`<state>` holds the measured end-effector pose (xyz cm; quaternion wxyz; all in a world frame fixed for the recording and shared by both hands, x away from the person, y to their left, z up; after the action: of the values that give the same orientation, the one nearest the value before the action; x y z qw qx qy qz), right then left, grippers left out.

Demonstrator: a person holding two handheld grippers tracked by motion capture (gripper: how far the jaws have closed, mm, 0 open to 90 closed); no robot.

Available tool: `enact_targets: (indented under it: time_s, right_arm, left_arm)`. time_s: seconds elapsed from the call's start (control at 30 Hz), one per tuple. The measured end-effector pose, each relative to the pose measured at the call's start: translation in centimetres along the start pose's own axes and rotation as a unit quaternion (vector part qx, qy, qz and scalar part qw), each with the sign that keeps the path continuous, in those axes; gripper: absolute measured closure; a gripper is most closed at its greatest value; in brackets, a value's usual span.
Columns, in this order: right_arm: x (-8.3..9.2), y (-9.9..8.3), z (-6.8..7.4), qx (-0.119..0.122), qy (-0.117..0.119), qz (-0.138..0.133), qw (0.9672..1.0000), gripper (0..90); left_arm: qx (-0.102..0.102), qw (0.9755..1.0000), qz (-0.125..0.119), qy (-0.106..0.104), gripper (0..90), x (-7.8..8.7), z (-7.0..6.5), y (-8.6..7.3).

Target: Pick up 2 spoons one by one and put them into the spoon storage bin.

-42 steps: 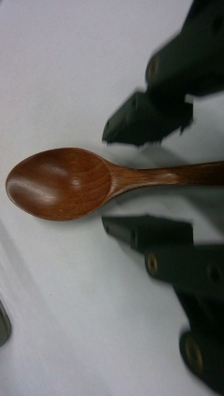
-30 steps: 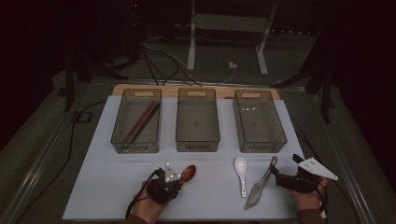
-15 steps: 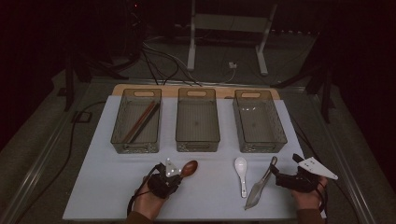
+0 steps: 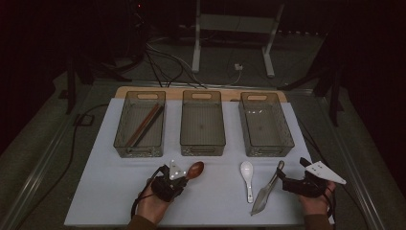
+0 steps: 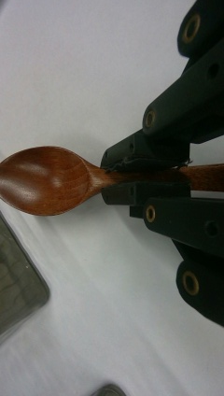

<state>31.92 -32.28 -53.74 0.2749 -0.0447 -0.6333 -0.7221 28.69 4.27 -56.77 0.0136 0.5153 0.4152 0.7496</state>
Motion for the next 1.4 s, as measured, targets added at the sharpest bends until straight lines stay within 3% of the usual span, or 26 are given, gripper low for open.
enact_targets:
  time_s: [0.37,0.87,1.4]
  right_arm:
    - [0.1,0.1,0.0,0.001,0.001,-0.002,1.0000,0.0]
    - [0.1,0.0,0.0,0.001,0.001,-0.001,1.0000,0.0]
    - [0.1,0.0,0.0,0.000,0.001,-0.001,1.0000,0.0]
  left_arm:
    - [0.008,0.9998,-0.017,0.000,84.1,0.8,0.6,1.1]
    - [-0.001,0.9993,-0.036,-0.001,84.1,2.1,1.2,3.3]
    - [0.003,0.9986,-0.053,0.005,84.0,3.0,2.5,5.1]
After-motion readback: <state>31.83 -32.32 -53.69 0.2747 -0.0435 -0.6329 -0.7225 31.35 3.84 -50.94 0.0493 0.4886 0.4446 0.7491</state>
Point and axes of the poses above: each handheld gripper's, and its own axes: x roughly backward along the jaws, y roughly out of its top, z roughly to its left, the point moved 9 cm from there along -x, roughly forward along the jaws, and after that the axes turned 12 degrees about -x, right-handed, at the moved point
